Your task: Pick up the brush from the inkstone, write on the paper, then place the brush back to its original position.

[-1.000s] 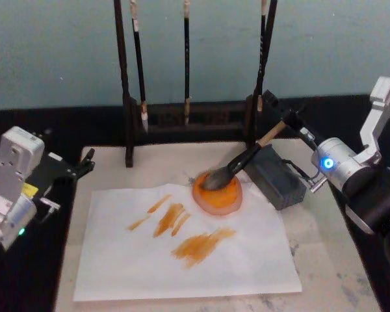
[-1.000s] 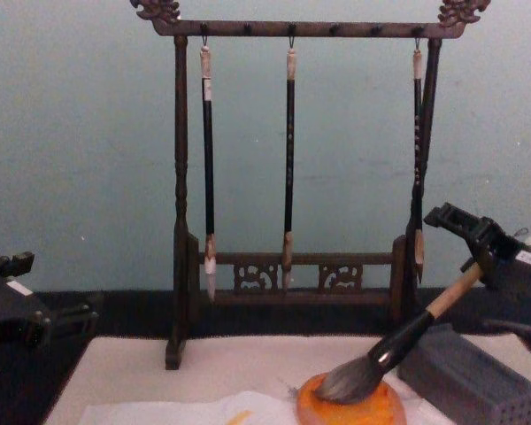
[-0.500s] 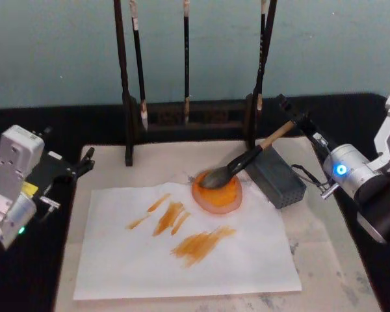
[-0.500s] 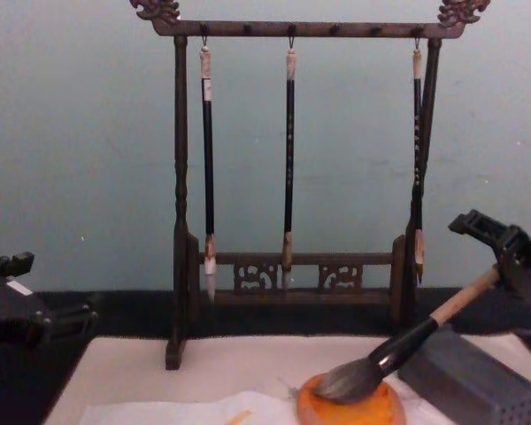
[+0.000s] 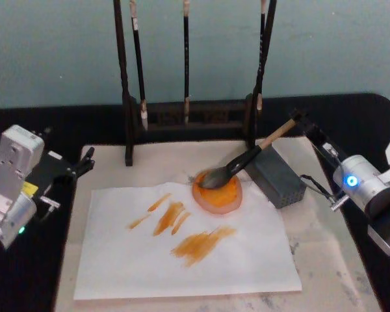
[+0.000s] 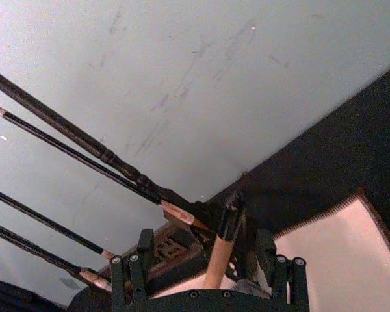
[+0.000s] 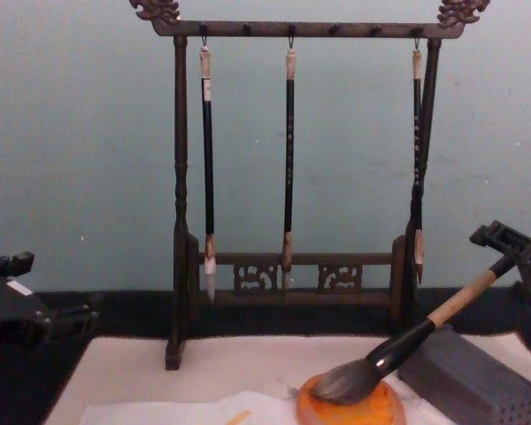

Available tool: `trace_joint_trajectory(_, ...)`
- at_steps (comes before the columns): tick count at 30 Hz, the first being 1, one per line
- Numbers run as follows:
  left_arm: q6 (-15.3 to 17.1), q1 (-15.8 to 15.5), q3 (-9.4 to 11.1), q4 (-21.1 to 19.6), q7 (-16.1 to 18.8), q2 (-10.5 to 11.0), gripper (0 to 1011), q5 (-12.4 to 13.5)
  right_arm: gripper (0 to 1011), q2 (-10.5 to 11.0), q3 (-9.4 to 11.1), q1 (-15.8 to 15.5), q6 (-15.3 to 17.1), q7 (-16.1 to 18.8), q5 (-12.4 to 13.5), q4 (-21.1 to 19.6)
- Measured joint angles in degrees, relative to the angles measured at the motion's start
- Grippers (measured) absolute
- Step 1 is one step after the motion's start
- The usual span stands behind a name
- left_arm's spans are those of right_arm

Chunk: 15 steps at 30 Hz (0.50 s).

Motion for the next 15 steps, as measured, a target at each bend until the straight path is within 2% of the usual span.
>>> trace_joint_trajectory(9,0.0,0.0,0.01,0.0,0.0,0.0,1001,0.0,1000,2.14,0.79,-4.69,-0.42,-2.43,2.09,-5.51)
trace_joint_trajectory(15,0.0,0.0,0.0,0.0,0.0,0.0,1001,0.0,1000,4.25,1.43,-9.37,-2.03,-3.85,3.06,-11.67)
